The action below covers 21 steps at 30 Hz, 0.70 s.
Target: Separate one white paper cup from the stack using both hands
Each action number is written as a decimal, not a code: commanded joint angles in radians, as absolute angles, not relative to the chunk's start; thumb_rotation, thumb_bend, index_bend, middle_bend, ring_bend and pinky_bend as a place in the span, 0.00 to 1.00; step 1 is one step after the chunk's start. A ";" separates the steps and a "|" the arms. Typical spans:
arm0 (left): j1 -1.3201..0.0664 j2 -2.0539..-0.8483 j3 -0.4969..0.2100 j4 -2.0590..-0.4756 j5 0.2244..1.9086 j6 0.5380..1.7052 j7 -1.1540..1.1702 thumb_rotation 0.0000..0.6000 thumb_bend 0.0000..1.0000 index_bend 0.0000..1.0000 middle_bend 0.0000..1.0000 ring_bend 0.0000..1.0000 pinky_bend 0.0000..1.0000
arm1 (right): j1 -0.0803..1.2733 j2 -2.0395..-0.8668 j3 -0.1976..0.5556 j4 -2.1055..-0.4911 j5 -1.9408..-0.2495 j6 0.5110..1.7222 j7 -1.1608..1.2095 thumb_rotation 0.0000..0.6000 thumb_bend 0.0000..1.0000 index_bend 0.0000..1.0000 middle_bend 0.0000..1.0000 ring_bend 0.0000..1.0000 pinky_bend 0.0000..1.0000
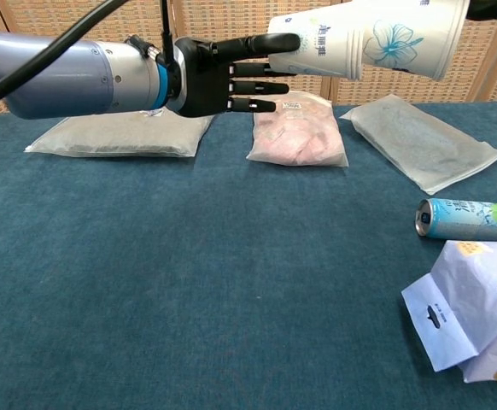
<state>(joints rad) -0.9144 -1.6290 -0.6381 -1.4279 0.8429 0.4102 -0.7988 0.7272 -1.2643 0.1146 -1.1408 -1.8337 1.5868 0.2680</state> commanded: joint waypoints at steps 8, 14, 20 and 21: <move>-0.829 -1.553 -0.623 -1.463 0.891 0.414 -0.803 1.00 0.24 0.52 0.51 0.48 0.55 | 0.683 -1.243 0.091 -1.072 -1.827 1.618 0.295 1.00 0.54 0.71 0.63 0.52 0.39; -0.812 -1.475 -0.606 -1.437 0.977 0.425 -0.735 1.00 0.24 0.52 0.51 0.48 0.55 | 0.663 -1.231 0.064 -1.028 -1.829 1.602 0.294 1.00 0.54 0.71 0.63 0.52 0.39; -0.794 -1.374 -0.543 -1.432 1.095 0.467 -0.603 1.00 0.24 0.52 0.51 0.48 0.55 | 0.667 -1.202 0.031 -1.035 -1.840 1.527 0.240 1.00 0.54 0.71 0.63 0.52 0.39; -0.793 -1.368 -0.539 -1.432 1.102 0.470 -0.595 1.00 0.24 0.52 0.51 0.48 0.55 | 0.668 -1.200 0.029 -1.038 -1.840 1.521 0.236 1.00 0.54 0.71 0.63 0.52 0.39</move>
